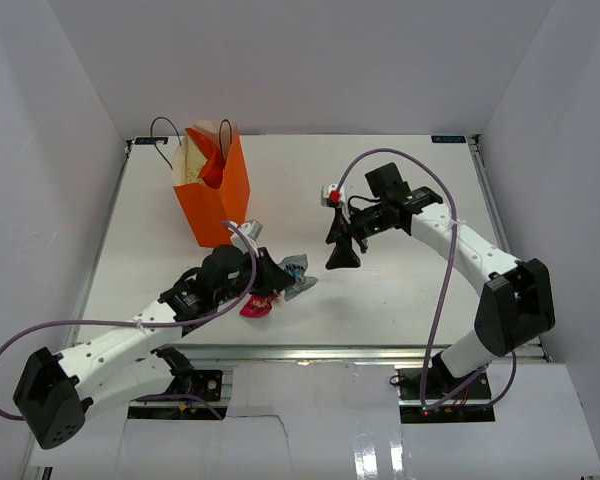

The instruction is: Place the snacks into the paper bag

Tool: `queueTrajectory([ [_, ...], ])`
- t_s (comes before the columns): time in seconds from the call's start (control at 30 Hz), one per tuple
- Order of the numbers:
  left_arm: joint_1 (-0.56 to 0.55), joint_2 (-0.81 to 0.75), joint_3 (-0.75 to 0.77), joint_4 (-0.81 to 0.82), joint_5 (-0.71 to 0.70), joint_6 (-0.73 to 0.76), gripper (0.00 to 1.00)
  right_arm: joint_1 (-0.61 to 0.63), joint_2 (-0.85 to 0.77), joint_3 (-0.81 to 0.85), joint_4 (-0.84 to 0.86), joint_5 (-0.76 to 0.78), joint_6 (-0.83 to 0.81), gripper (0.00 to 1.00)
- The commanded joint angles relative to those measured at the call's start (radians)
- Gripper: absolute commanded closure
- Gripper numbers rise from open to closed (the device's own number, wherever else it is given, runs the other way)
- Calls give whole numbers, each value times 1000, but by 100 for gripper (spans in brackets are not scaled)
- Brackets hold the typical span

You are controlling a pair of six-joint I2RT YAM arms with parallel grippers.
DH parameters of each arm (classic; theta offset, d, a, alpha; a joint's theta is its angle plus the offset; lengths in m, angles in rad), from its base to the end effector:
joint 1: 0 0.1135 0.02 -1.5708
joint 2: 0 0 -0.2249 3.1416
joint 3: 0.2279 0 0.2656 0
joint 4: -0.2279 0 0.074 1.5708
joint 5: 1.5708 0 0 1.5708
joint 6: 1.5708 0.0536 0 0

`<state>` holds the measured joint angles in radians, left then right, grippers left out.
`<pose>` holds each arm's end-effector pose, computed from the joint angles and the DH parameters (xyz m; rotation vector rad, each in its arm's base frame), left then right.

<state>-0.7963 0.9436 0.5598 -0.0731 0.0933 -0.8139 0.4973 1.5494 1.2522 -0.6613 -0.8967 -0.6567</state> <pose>0.1815 -0.1927 0.1982 0.0448 2.2103 -1.0635 0.2805 0.1999 0.2320 -1.5321 1.7193 1.0344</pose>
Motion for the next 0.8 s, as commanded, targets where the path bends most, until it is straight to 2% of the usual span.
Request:
queueTrajectory([
  [0.0, -3, -78, 135, -224, -151, 114, 95, -20, -90, 61, 31, 142, -72, 16],
  [0.17, 3, -126, 355, -434, -393, 215, 95, -29, -161, 76, 101, 216, -37, 13],
  [0.37, 74, 10, 638, -616, -558, 375, 95, -31, -172, 35, 118, 165, 9, 13],
  [0.43, 112, 58, 745, -643, -573, 432, 95, -31, -178, 9, 123, 163, 15, 13],
  [0.53, 274, 104, 860, -642, -540, 496, 95, -31, -192, -23, 123, 162, 16, 13],
  [0.7, 406, 233, 1079, -695, -492, 565, 95, -29, -209, -71, 135, 168, 20, 14],
  [0.77, 457, 283, 1115, -697, -454, 576, 95, -31, -209, -80, 144, 168, 25, 14],
])
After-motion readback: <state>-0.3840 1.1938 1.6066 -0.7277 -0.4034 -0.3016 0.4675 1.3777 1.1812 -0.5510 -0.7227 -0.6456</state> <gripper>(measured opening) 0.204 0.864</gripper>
